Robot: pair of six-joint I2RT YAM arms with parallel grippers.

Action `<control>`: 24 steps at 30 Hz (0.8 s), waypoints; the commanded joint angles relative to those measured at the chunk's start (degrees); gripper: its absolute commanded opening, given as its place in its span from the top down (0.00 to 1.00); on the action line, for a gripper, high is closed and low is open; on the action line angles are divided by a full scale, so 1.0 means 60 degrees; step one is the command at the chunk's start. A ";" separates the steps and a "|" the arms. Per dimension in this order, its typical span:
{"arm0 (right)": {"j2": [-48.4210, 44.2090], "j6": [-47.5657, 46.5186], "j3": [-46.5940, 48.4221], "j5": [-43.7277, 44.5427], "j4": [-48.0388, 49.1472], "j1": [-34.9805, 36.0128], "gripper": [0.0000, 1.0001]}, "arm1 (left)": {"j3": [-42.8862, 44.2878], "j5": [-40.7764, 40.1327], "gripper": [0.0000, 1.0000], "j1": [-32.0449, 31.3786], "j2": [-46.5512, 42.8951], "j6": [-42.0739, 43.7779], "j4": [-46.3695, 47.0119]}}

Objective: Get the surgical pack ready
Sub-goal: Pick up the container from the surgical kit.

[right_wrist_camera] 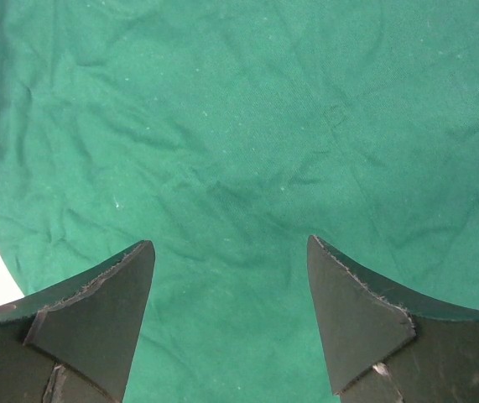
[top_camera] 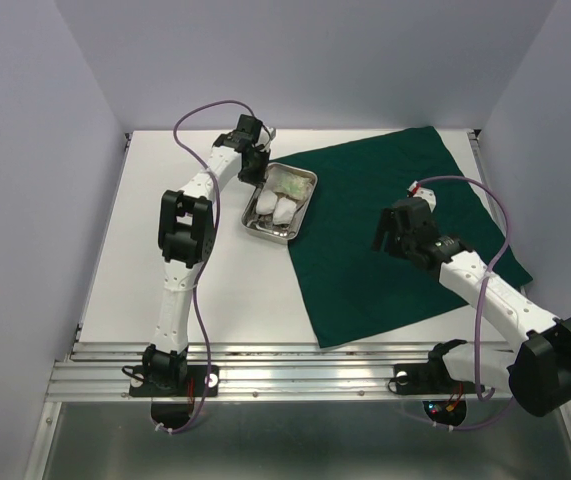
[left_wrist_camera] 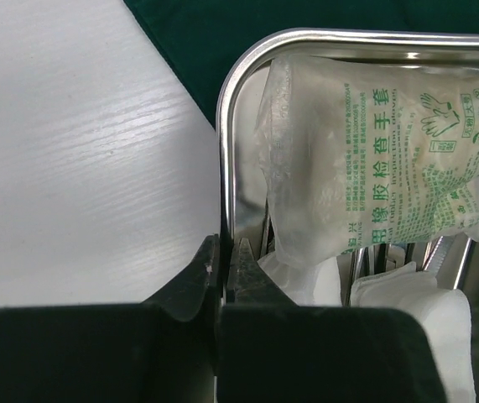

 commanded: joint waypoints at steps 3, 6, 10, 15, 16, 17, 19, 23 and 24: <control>0.0002 0.0112 0.0443 0.0015 0.0014 -0.0058 0.22 | 0.0537 -0.0168 1.00 0.0055 -0.0403 -0.0541 -0.0210; 0.0061 0.0127 0.0457 0.0015 0.0044 -0.0058 0.22 | 0.0143 0.0155 1.00 0.0055 -0.0871 -0.0908 0.0097; 0.0105 0.0171 0.0472 -0.0030 0.0131 -0.0058 0.22 | -0.0268 0.0709 1.00 0.0041 -0.1340 -0.1831 0.0419; 0.0061 0.0185 0.0487 -0.0015 0.0132 -0.0058 0.22 | -0.0868 0.0916 1.00 -0.0062 -0.1838 -0.2271 0.0829; 0.0061 0.0171 0.0472 0.0000 0.0132 -0.0058 0.22 | -0.0985 0.1018 1.00 -0.0062 -0.1897 -0.2315 0.0932; 0.0061 0.0185 0.0458 0.0014 0.0146 -0.0058 0.22 | -0.1277 0.1280 1.00 -0.0076 -0.2028 -0.2417 0.1063; 0.0046 0.0186 0.0458 0.0000 0.0132 -0.0058 0.22 | -0.1469 0.1429 1.00 -0.0091 -0.2073 -0.2564 0.1327; 0.0017 0.0200 0.0443 0.0000 0.0132 -0.0058 0.22 | -0.1617 0.1692 1.00 -0.0267 -0.2074 -0.2886 0.1708; -0.0012 0.0186 0.0443 0.0000 0.0117 -0.0058 0.22 | -0.1602 0.1780 1.00 -0.0310 -0.2059 -0.3075 0.1854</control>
